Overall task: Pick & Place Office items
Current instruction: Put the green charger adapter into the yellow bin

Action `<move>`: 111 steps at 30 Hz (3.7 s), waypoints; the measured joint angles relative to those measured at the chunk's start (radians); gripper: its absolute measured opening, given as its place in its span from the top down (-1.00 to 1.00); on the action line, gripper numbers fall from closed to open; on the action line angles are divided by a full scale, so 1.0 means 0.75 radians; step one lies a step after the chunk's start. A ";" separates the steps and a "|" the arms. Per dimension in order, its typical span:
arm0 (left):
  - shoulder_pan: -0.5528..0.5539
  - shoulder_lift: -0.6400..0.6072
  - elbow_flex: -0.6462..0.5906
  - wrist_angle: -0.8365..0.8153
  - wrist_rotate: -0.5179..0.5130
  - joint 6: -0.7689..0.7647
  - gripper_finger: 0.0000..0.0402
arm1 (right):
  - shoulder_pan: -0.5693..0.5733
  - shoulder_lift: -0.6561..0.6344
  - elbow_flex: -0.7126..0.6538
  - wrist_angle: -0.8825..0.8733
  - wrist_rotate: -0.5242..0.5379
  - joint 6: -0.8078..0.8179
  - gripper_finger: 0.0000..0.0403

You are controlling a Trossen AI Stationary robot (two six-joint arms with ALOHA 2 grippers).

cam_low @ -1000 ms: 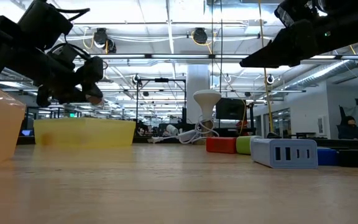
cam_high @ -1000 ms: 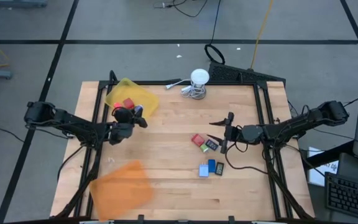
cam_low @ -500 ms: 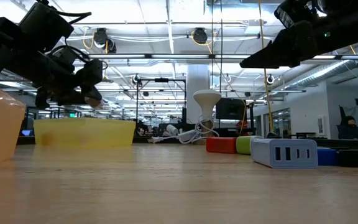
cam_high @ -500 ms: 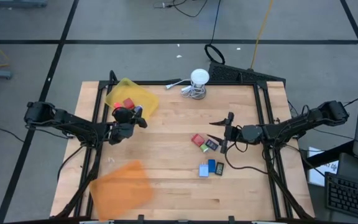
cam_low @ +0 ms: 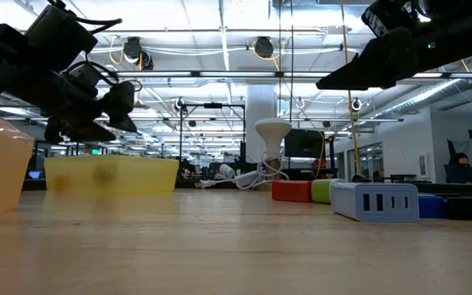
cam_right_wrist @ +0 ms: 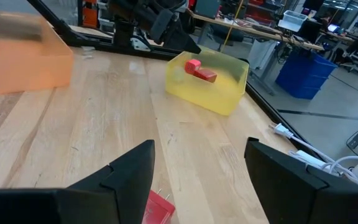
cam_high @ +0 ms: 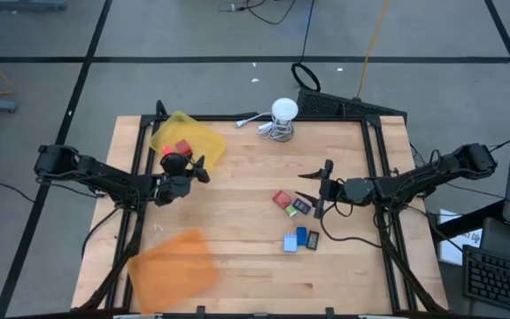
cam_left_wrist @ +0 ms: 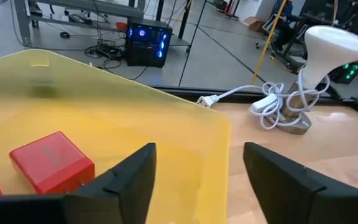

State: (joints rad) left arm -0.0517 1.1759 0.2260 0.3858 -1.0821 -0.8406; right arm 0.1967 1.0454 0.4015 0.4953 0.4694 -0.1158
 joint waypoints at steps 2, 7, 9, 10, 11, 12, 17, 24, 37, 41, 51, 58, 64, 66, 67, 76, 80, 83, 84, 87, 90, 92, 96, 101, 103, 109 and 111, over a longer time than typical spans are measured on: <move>0.000 0.000 0.000 -0.014 0.000 0.000 -0.33 | 0.000 0.000 0.000 0.000 0.000 0.000 -0.19; 0.000 0.000 0.000 -0.015 0.000 -0.001 -0.44 | 0.000 0.000 0.000 0.000 0.000 0.000 -0.19; 0.000 0.000 0.000 -0.015 0.000 -0.001 -0.46 | 0.000 0.001 0.000 0.000 -0.001 0.000 -0.19; 0.000 0.000 0.000 -0.015 0.000 -0.001 -0.46 | 0.000 0.001 0.000 0.000 -0.002 0.001 -0.19; 0.000 0.000 0.000 -0.015 0.000 -0.001 -0.46 | 0.001 0.001 0.000 -0.002 -0.003 0.013 -0.19; 0.000 0.000 0.000 -0.015 0.000 -0.001 -0.46 | 0.001 0.001 0.000 -0.009 -0.010 0.038 -0.19; 0.000 0.000 0.000 -0.013 0.000 -0.010 -0.47 | -0.004 0.004 0.003 -0.095 -0.177 0.192 -0.19; 0.002 0.000 0.000 0.008 0.000 -0.013 -0.47 | 0.012 0.178 0.143 -0.451 -0.315 0.455 -0.19; 0.025 0.000 0.001 0.012 0.027 -0.008 -0.47 | 0.020 0.676 0.506 -0.823 -0.354 0.600 -0.19; 0.025 0.001 0.001 0.011 0.060 0.001 -0.46 | 0.017 0.735 0.541 -0.891 -0.353 0.567 -0.19; 0.025 0.001 0.001 0.010 0.061 -0.005 -0.46 | -0.011 0.749 0.540 -0.920 -0.343 0.412 -0.19; 0.025 0.001 0.001 0.010 0.061 -0.012 -0.46 | -0.011 0.749 0.540 -0.904 -0.343 0.437 -0.19; 0.025 0.001 0.001 0.011 0.070 -0.012 -0.46 | -0.011 0.749 0.540 -0.906 -0.344 0.427 -0.09; 0.025 0.001 0.001 0.010 0.070 -0.012 -0.46 | -0.011 0.749 0.540 -0.906 -0.344 0.427 -0.03; 0.025 0.001 0.000 0.011 0.070 -0.010 -0.46 | -0.011 0.749 0.540 -0.906 -0.344 0.427 0.00; 0.025 0.001 0.001 0.010 0.070 -0.009 -0.46 | -0.044 0.748 0.539 -0.906 -0.348 0.417 0.26; 0.025 0.001 0.001 0.010 0.070 -0.009 -0.46 | -0.045 0.748 0.539 -0.907 -0.348 0.402 0.30; 0.025 0.001 0.001 0.010 0.070 -0.008 -0.46 | -0.045 0.746 0.539 -0.920 -0.348 0.382 0.29; 0.025 0.001 0.000 0.010 0.070 -0.008 -0.46 | -0.045 0.743 0.539 -0.926 -0.348 0.381 0.29; 0.025 0.001 0.001 0.010 0.070 -0.007 -0.46 | -0.045 0.723 0.538 -0.949 -0.349 0.381 0.29; 0.024 0.001 0.000 0.010 0.070 -0.005 -0.46 | -0.045 0.691 0.538 -0.951 -0.348 0.373 0.31; 0.024 0.001 0.000 0.007 0.070 -0.005 -0.46 | -0.045 0.680 0.538 -0.932 -0.347 0.372 0.31; 0.025 0.001 0.001 0.005 0.079 -0.010 -0.46 | -0.045 0.672 0.538 -0.936 -0.348 0.372 0.30; 0.025 0.001 0.001 0.008 0.081 -0.010 -0.47 | -0.045 0.673 0.538 -0.937 -0.349 0.372 0.31; 0.025 0.001 0.000 0.008 0.081 -0.010 -0.46 | -0.045 0.673 0.538 -0.935 -0.353 0.374 0.30; 0.025 0.001 0.000 0.009 0.082 -0.011 -0.46 | -0.045 0.673 0.538 -0.915 -0.418 0.376 0.31; 0.025 0.001 0.001 0.009 0.082 -0.011 -0.47 | -0.045 0.673 0.538 -0.913 -0.451 0.371 0.32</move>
State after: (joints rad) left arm -0.0330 1.1763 0.2264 0.3926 -1.0206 -0.8485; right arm 0.1631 1.5505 0.8051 -0.1892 0.1310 0.1625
